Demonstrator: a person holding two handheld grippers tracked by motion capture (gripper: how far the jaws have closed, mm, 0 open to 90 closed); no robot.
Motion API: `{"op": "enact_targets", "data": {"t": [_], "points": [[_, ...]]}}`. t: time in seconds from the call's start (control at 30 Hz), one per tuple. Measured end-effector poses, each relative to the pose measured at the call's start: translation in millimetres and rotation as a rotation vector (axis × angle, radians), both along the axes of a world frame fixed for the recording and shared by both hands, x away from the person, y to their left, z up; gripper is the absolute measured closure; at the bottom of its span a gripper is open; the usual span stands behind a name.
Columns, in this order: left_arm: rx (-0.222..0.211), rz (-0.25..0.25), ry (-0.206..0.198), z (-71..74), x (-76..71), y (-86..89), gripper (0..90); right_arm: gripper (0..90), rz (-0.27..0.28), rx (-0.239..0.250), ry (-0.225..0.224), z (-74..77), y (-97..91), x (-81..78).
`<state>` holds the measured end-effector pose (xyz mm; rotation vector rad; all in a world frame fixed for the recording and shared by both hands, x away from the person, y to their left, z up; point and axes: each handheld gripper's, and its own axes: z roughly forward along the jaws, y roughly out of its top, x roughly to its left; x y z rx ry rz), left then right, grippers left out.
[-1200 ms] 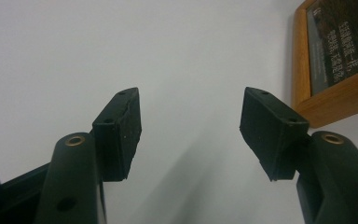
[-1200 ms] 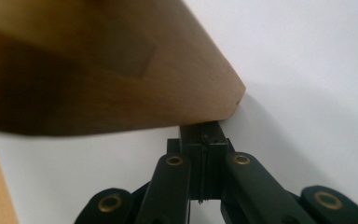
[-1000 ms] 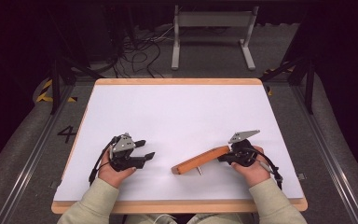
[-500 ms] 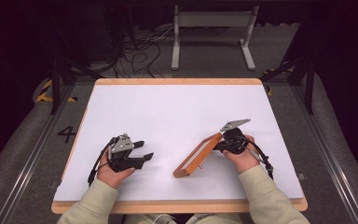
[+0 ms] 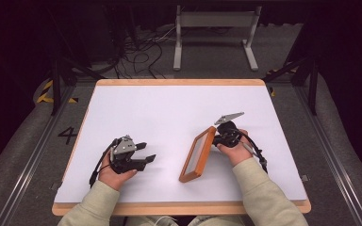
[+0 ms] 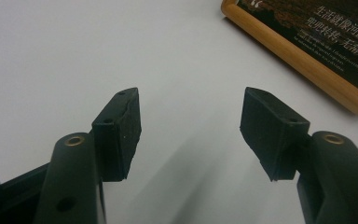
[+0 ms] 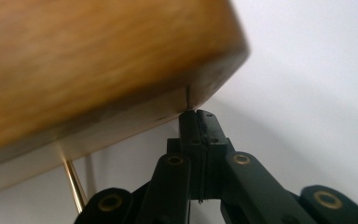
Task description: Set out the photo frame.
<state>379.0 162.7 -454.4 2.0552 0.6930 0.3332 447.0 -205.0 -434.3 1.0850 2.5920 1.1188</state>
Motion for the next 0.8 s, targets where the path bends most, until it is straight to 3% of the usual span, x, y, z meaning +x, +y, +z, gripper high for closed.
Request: {"op": "enact_targets", "data": {"t": [0.33, 0.57, 0.8], "points": [[0.001, -0.004, 0.001, -0.2, 0.5, 0.5, 38.4, 90.0, 0.030, 0.022, 0.015, -3.2, 14.0, 8.1], [0.001, -0.003, 0.002, -0.2, 0.4, 0.2, 38.4, 90.0, 0.088, 0.051, 0.009, -6.4, 23.4, 10.7], [-0.003, -0.006, 0.001, 0.1, 1.3, -0.5, 38.4, 90.0, 0.129, 0.036, -0.016, -2.3, 28.2, 8.7]]}}
